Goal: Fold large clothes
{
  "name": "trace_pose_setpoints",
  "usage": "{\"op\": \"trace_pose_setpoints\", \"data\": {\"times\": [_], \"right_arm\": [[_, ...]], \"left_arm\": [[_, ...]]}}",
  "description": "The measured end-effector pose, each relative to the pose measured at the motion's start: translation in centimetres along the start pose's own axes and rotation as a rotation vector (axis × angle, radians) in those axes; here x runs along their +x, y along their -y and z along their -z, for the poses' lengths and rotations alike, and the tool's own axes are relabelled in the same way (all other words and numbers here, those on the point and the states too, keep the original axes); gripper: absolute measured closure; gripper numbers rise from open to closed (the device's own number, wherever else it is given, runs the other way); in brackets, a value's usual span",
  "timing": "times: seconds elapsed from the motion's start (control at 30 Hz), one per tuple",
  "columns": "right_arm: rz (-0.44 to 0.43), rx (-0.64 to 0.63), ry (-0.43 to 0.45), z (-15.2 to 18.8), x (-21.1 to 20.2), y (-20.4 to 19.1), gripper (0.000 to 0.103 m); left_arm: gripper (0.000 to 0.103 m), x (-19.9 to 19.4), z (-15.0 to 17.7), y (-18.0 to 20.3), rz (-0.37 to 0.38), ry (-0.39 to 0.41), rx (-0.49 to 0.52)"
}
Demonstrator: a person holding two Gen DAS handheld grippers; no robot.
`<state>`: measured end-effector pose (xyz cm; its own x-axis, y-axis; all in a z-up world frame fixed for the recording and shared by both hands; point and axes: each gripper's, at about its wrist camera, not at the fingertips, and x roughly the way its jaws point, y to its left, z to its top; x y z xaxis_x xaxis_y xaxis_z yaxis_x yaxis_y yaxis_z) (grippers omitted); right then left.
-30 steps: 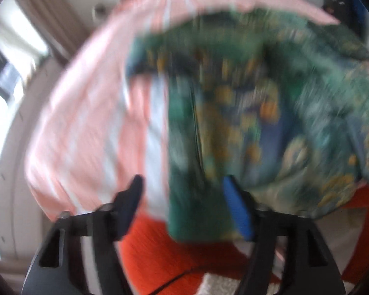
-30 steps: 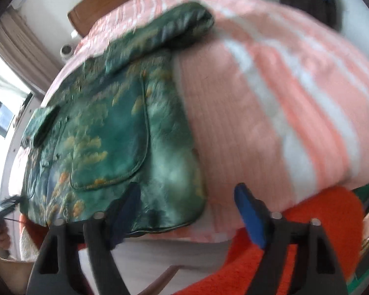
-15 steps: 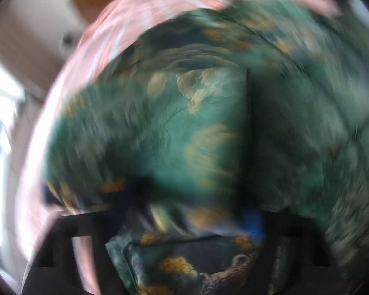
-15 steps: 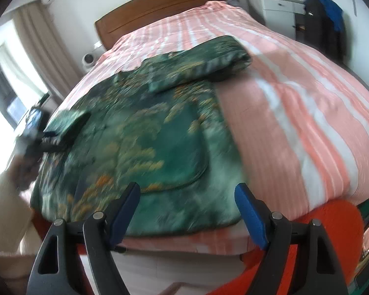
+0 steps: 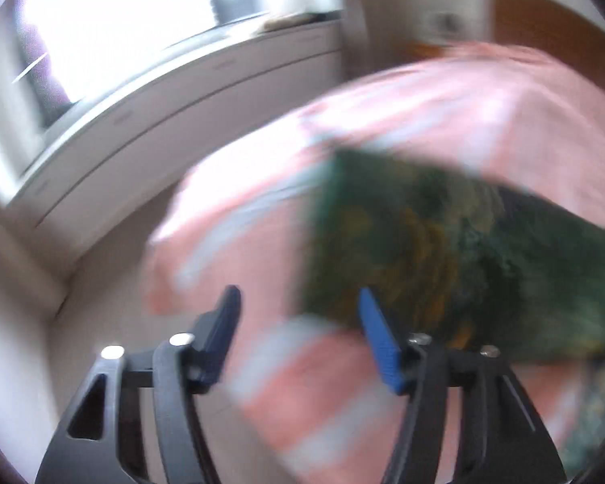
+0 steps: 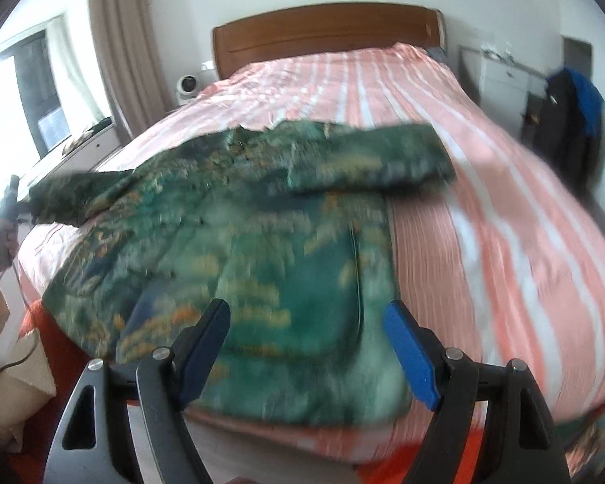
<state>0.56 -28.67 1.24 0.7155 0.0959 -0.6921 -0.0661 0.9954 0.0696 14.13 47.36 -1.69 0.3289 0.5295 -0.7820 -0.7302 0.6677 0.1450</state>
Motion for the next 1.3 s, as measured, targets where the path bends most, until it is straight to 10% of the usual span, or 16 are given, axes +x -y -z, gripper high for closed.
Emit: {"op": "trace_pose_setpoints", "data": {"times": [0.13,0.47,0.6,0.9,1.0,1.17,1.3], "right_arm": [[0.039,-0.129,0.007,-5.2,3.2,0.2,0.013],[0.366,-0.688,-0.180,-10.1,23.9,-3.6,0.016],[0.329,-0.303,-0.078,-13.9,22.2,1.1,0.088],[0.492,0.244,0.167,-15.0,3.7,21.9,0.090],[0.584,0.344,0.089,-11.6,1.7,29.0,0.090],[0.589,0.558,-0.156,-3.3,5.0,36.1,0.061],[0.562,0.680,-0.066,-0.4,2.9,35.9,0.057]], "left_arm": [[0.034,0.6,2.1,-4.7,0.060,-0.058,-0.114],[0.020,-8.7,11.2,1.9,0.304,0.002,0.121],[0.020,-12.0,14.0,5.8,0.374,0.047,0.261],[0.018,-18.0,17.7,12.0,0.551,0.074,0.362],[0.018,-18.6,18.8,14.2,0.586,0.060,0.382],[0.017,-18.8,20.7,16.6,0.590,0.016,0.412],[0.010,-19.5,21.6,16.6,0.577,0.026,0.436]]}}
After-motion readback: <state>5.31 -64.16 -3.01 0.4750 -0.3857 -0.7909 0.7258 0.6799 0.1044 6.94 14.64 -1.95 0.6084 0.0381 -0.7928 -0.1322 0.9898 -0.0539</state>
